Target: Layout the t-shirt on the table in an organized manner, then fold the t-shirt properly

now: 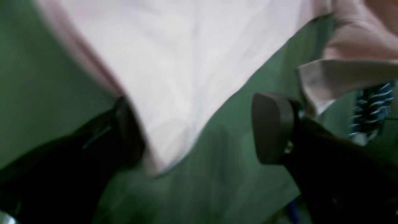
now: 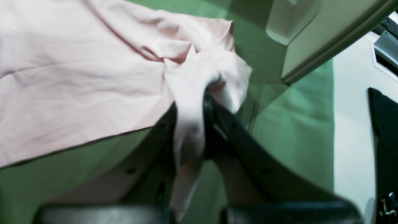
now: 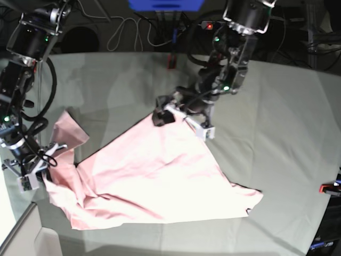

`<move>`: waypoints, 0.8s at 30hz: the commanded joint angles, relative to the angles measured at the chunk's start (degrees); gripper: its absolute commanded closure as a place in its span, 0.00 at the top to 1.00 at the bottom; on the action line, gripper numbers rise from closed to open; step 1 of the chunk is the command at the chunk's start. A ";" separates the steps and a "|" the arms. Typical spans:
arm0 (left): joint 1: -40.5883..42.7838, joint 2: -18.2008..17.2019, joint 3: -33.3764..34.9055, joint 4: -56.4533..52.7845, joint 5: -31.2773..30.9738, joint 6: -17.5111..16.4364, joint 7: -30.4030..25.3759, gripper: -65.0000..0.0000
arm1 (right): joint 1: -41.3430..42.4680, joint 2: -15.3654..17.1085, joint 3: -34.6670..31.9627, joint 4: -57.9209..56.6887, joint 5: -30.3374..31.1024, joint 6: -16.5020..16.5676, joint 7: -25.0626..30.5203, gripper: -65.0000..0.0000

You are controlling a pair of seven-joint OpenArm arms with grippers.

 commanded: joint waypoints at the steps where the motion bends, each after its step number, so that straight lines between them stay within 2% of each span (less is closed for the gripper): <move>1: -0.76 1.25 0.89 -2.32 0.47 1.61 5.60 0.74 | 1.15 0.65 0.16 1.07 1.02 -0.25 1.51 0.00; 3: -2.16 1.61 0.89 -3.82 0.39 1.43 5.68 0.64 | 1.06 0.65 0.16 1.07 1.02 -0.25 1.51 0.00; 5: -2.69 2.13 0.89 -3.73 0.39 1.43 5.68 0.47 | 0.27 0.65 0.16 1.07 1.02 -0.25 1.51 0.00; 9: -2.95 1.96 0.36 -2.94 0.39 1.43 5.42 0.00 | -0.35 1.00 0.25 0.99 1.02 -0.25 1.69 0.00; 12: -2.78 1.69 0.45 1.37 0.39 1.43 5.68 0.03 | -0.43 1.00 0.25 0.99 1.02 -0.25 1.69 0.00; 13: -2.69 1.17 0.45 3.13 0.39 1.43 5.68 0.00 | -0.52 1.00 0.51 0.99 0.93 -0.25 1.69 0.00; 18: 0.12 -5.43 0.10 18.69 0.30 1.96 5.77 0.00 | -0.52 0.82 3.68 1.07 0.93 -0.25 1.69 0.00; 20: 0.30 -8.33 -2.36 24.14 -0.05 1.96 5.77 0.00 | -0.52 0.91 3.86 1.07 0.93 -0.25 1.69 0.00; 24: 0.30 -13.78 -7.55 29.77 -6.12 1.96 5.77 0.00 | -1.40 0.91 3.86 2.92 0.93 -0.25 1.42 0.00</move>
